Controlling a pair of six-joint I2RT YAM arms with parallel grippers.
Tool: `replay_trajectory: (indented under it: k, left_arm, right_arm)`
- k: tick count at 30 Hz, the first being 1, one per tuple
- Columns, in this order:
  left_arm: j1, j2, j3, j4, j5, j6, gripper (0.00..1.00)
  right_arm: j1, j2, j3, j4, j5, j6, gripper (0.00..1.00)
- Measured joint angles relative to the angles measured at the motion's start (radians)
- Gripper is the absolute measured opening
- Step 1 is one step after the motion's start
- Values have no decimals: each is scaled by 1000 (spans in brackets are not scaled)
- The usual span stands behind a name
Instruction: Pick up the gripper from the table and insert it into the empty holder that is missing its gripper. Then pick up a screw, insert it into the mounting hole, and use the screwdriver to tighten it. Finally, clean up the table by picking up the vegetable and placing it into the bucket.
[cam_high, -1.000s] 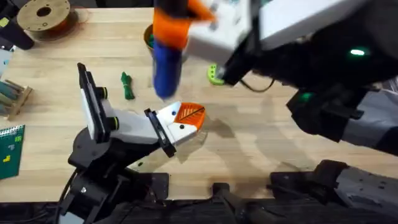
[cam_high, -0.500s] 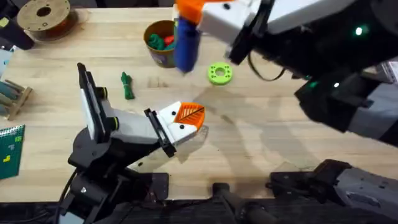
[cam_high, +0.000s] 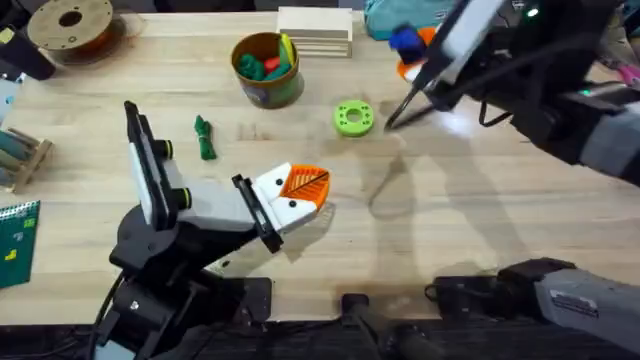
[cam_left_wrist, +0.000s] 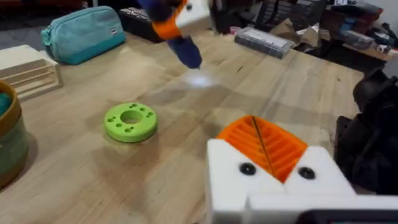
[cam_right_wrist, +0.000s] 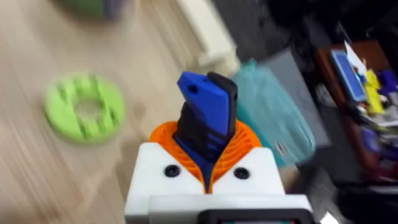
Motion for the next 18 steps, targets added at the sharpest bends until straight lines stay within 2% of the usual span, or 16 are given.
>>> replay_trajectory:
  k: [4, 8, 13, 18]
  left_arm:
    - [0, 0, 0, 0, 0, 0, 6]
    - [0, 0, 0, 0, 0, 0, 6]
    - [0, 0, 0, 0, 0, 0, 6]
    - [0, 0, 0, 0, 0, 0, 6]
  right_arm:
    - [-14, 84, 0, -52, 120, -260, 31]
    - [-16, 177, 1, -75, 191, -434, 31]
    - [-16, 280, 2, -79, 222, -530, 31]
    - [-16, 296, 11, -108, 234, -570, 31]
